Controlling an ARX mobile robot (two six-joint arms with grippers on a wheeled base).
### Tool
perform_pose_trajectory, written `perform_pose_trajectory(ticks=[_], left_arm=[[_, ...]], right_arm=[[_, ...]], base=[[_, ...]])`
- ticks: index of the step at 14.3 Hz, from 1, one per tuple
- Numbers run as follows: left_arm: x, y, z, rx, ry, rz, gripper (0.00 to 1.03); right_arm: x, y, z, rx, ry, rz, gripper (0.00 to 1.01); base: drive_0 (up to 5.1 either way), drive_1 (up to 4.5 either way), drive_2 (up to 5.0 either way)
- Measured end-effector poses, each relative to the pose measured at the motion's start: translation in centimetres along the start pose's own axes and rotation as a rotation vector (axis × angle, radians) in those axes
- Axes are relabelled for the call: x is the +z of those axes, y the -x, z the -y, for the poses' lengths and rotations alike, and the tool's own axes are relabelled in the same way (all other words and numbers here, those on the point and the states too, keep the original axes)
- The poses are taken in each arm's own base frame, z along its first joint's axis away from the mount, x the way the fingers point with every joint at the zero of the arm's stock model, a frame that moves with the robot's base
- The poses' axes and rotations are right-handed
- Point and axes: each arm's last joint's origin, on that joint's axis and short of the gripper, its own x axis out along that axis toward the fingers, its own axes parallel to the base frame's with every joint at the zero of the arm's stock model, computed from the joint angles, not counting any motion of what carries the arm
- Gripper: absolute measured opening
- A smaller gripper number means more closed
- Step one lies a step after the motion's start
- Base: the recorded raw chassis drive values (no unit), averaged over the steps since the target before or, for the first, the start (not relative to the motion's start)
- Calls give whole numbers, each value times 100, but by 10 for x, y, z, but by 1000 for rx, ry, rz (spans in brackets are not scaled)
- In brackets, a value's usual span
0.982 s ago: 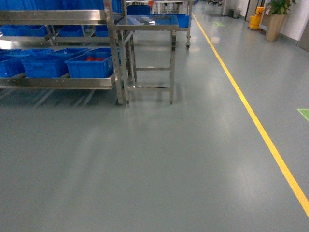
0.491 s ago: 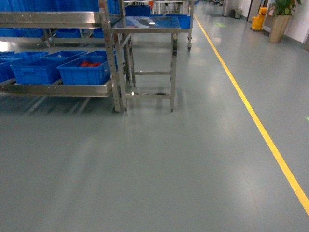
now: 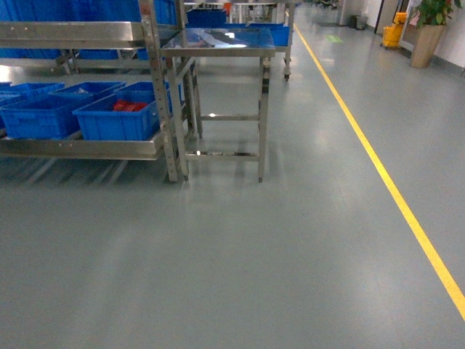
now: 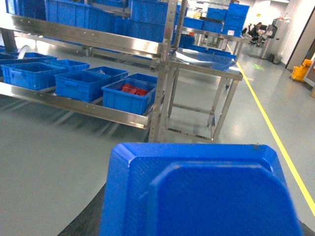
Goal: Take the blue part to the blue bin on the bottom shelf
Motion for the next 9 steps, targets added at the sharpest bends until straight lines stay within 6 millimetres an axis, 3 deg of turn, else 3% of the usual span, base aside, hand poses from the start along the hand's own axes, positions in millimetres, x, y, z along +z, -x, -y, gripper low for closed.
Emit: perform_pose_trajectory(ticks=[9], left_arm=[[0,0,0,0,0,-1,43]], right_arm=[[0,0,0,0,0,1,98]], base=[[-17,407,-441]])
